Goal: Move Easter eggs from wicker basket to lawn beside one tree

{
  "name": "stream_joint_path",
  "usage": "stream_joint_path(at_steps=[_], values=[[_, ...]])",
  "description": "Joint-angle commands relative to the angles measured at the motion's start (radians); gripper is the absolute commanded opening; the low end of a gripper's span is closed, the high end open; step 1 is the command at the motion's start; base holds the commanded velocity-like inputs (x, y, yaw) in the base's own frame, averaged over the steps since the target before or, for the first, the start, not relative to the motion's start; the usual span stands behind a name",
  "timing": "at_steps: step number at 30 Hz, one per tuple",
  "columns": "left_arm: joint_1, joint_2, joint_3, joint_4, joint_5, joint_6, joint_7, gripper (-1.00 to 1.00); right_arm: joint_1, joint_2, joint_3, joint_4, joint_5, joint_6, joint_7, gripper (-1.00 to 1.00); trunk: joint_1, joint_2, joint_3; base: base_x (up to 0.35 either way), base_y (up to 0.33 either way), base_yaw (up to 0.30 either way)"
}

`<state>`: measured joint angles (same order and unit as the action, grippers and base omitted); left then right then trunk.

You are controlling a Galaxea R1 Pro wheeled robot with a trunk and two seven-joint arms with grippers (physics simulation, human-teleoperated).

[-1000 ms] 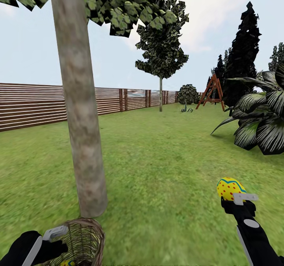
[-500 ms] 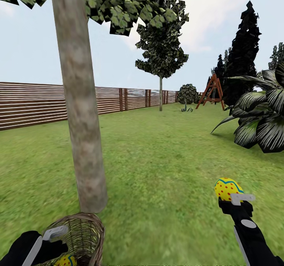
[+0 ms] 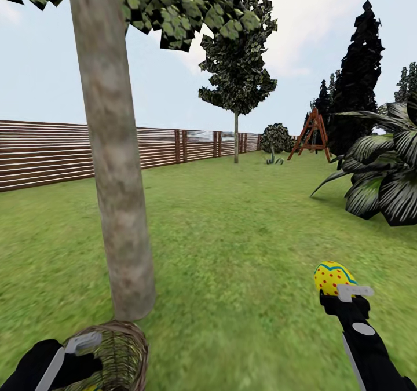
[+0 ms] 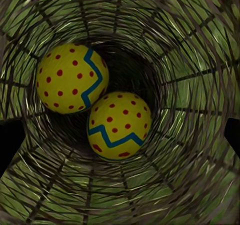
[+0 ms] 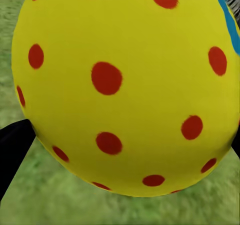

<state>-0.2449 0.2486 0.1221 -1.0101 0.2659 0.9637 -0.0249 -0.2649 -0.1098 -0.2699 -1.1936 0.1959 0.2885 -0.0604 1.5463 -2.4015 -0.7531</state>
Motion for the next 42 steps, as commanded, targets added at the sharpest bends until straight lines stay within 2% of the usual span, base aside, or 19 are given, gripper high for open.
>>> stream_joint_path(at_steps=[1, 5, 11, 14, 19, 40, 42], values=[[-0.001, 0.000, 0.001, -0.001, 0.000, 0.005, -0.003, 1.00, 0.000, 0.003, 0.001, -0.001, 0.008, 0.005, -0.001, -1.00, 0.000, -0.001, -0.001, 0.066, -0.004, 0.000], [-0.001, 0.000, 0.002, -0.002, 0.001, 0.006, -0.003, 1.00, 0.000, 0.011, 0.000, -0.001, 0.009, 0.005, -0.001, -1.00, 0.000, -0.001, -0.001, 0.014, -0.001, 0.000], [-0.001, -0.003, 0.001, -0.001, 0.001, 0.006, -0.003, 1.00, 0.000, 0.012, 0.000, -0.002, 0.008, 0.004, -0.001, -1.00, 0.023, -0.043, -0.020, 0.000, 0.000, 0.000], [-0.001, -0.019, 0.001, 0.008, 0.000, 0.006, -0.002, 1.00, 0.000, 0.012, 0.000, -0.003, 0.008, 0.004, -0.001, -1.00, 0.035, -0.064, -0.029, 0.000, 0.000, 0.000], [-0.001, -0.022, 0.002, 0.010, 0.000, 0.006, -0.001, 1.00, 0.000, 0.012, 0.000, -0.003, 0.008, 0.004, -0.001, -1.00, 0.054, -0.098, -0.045, 0.000, 0.000, 0.000], [-0.001, -0.023, 0.002, 0.010, 0.000, 0.006, -0.001, 1.00, 0.000, 0.016, 0.002, -0.004, 0.008, 0.004, 0.002, -1.00, 0.063, -0.103, -0.126, 0.000, 0.000, 0.000], [-0.001, -0.023, 0.002, 0.010, 0.000, 0.005, -0.001, 1.00, 0.000, 0.016, 0.017, -0.004, 0.008, 0.004, 0.001, -1.00, 0.064, -0.104, -0.134, 0.000, 0.000, 0.000]])
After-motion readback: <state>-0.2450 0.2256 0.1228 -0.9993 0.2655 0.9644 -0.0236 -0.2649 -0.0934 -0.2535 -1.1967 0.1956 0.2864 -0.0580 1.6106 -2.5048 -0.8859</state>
